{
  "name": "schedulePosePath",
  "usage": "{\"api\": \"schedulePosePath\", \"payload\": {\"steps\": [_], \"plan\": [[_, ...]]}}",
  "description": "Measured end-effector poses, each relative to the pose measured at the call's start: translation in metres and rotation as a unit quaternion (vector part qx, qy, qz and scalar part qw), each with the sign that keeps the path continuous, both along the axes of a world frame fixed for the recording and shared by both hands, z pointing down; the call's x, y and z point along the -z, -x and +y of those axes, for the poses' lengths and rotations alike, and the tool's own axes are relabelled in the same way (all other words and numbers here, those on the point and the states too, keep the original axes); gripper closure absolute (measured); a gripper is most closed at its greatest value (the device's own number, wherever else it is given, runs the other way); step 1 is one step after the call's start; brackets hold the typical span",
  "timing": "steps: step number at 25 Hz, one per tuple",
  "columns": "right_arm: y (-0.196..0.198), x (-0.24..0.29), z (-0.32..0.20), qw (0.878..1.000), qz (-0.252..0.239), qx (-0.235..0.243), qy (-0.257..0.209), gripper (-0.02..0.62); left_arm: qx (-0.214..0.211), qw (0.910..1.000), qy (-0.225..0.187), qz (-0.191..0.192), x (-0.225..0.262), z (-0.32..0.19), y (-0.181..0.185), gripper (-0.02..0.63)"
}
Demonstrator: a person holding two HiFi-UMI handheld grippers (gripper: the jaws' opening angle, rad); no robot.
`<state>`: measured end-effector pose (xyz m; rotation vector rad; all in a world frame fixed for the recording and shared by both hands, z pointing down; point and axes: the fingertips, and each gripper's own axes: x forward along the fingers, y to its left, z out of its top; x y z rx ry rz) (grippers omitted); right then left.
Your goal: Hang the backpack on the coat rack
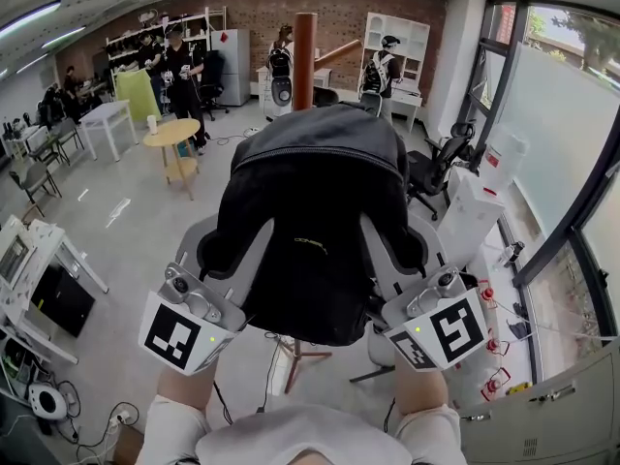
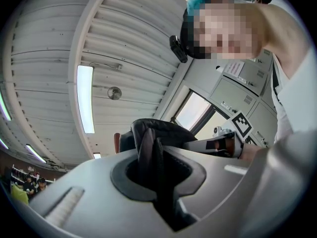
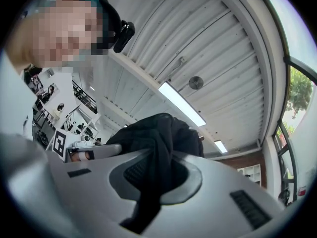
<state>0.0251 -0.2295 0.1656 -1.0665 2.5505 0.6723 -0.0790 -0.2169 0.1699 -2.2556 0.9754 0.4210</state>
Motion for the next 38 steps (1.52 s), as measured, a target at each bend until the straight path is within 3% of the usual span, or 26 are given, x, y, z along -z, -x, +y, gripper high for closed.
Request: {"api": "schedulePosePath", "payload": {"steps": [10,26,38], "plan": [[-0.002,0.005,-0.012,1.0,-0.011,0.017,0.006,0.563,0.0,1.0,0.002,-0.001,0.006,-0.009,0.0,0.561],[-0.003,-0.066,-0.063,0.992,-0.014,0.018,0.125,0.563,-0.002,0.9944,0.105,0.005,-0.062,-0.058,-0.001,0.561],[0.001,-0.112,-0.077,0.986,-0.003,0.003,0.166,0.563,0.009,0.9881,0.153,0.006,-0.108,-0.074,0.002,0.561]]}}
